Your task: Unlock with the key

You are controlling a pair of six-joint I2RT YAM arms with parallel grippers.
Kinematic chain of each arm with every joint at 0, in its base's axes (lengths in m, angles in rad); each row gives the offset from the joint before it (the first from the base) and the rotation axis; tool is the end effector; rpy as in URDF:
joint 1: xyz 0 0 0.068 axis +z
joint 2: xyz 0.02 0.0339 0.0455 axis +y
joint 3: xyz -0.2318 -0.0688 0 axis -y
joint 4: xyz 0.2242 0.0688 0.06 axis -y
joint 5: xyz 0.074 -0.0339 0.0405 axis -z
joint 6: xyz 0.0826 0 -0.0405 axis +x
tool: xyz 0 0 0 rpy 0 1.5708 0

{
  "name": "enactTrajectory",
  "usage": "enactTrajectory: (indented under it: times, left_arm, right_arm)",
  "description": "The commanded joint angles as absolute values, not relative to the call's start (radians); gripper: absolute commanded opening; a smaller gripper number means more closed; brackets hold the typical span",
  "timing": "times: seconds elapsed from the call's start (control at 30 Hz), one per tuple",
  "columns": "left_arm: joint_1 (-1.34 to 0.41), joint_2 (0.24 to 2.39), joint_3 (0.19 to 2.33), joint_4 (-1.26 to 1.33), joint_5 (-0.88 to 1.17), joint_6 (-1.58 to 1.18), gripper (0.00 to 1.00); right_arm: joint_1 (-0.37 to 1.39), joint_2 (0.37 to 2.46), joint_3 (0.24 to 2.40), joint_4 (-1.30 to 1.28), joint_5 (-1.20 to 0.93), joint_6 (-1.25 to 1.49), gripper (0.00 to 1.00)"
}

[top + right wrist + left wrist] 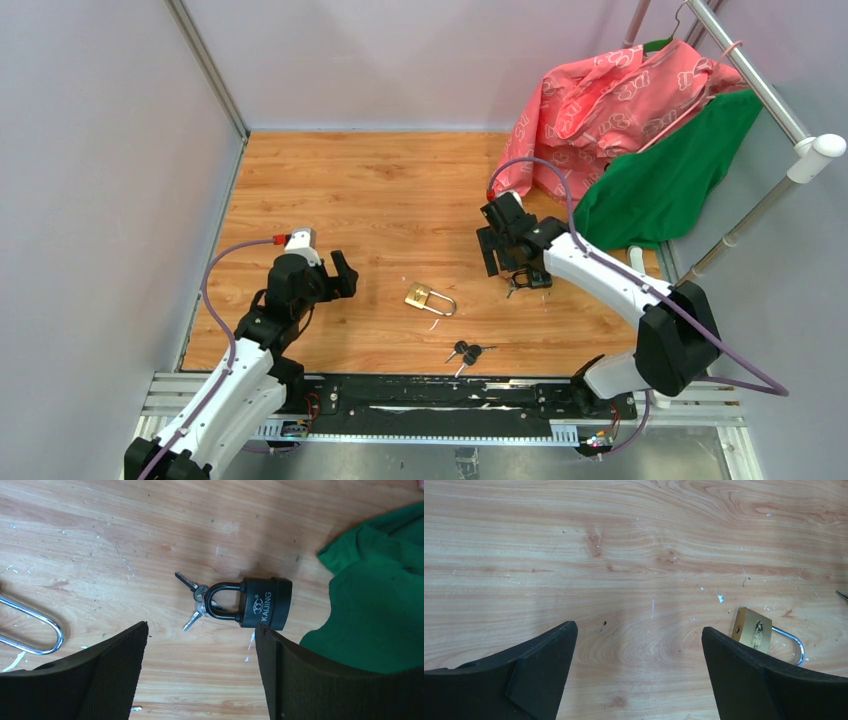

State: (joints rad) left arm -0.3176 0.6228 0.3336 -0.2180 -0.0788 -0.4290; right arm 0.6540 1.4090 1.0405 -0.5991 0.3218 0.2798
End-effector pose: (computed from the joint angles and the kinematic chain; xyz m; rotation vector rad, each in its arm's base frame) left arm 0.1924 -0.0564 0.1663 -0.1653 2.0913 -0.3730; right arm 0.2539 0.1617 0.1920 -0.3361 2.4445 -0.0121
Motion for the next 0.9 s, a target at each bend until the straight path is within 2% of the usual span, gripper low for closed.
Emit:
enactTrajectory:
  times: [0.0, 0.23, 0.5, 0.77, 0.87]
  left_arm:
    - [-0.327, 0.615, 0.324, -0.198, -0.090, -0.433, 0.99]
    - [-0.328, 0.613, 0.324, -0.204, -0.095, -0.434, 0.98]
    - [-0.328, 0.621, 0.325, -0.196, -0.095, -0.437, 0.98]
    - [-0.328, 0.625, 0.325, -0.198, -0.097, -0.437, 0.96]
    - [-0.328, 0.628, 0.326, -0.197, -0.099, -0.437, 0.96]
  right_arm:
    - [0.614, 1.435, 1.021, -0.653, 0.235, 0.345, 0.80]
    - [0.509, 1.522, 1.015, -0.644, 0.120, 0.393, 0.76]
    - [0.488, 1.585, 0.973, -0.589, 0.026, 0.364, 0.68]
    - [0.488, 1.673, 0.981, -0.562, 0.098, 0.311, 0.56]
    - [0.486, 1.697, 0.991, -0.560, 0.109, 0.301, 0.47]
